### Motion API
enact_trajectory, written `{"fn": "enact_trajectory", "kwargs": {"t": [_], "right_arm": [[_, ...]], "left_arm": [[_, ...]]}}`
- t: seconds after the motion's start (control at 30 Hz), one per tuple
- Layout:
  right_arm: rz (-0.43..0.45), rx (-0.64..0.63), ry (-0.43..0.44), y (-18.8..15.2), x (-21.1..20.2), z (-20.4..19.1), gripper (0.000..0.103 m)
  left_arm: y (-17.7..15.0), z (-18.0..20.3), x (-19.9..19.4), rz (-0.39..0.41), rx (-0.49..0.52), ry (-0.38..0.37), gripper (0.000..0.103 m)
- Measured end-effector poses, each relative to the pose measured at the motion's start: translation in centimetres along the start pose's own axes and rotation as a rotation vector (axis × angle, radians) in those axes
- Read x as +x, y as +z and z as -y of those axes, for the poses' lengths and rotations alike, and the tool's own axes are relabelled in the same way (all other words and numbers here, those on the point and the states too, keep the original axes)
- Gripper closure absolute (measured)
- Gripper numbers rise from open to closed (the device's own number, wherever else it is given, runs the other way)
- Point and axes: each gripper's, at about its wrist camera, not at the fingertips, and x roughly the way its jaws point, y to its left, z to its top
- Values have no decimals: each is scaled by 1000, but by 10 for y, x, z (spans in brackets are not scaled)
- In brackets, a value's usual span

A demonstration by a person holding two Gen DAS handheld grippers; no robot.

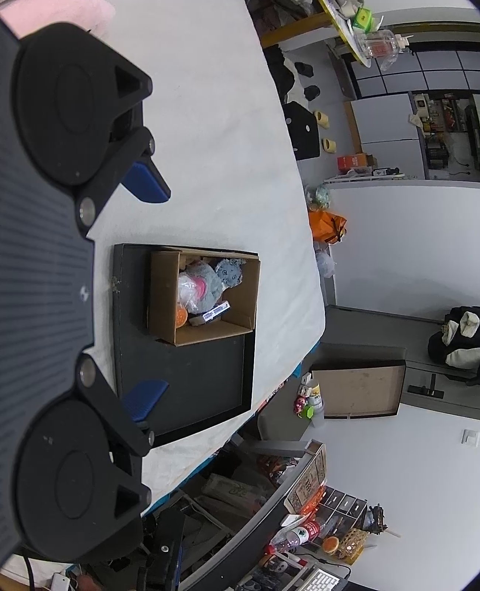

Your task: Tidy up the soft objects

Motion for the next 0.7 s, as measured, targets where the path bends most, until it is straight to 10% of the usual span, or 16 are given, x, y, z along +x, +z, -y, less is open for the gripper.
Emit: {"fn": "enact_trajectory", "kwargs": {"t": [0.7], "right_arm": [[-15, -6, -12, -3, 6, -3, 0]], "left_arm": [[0, 1, -2, 13, -1, -5, 2]]}}
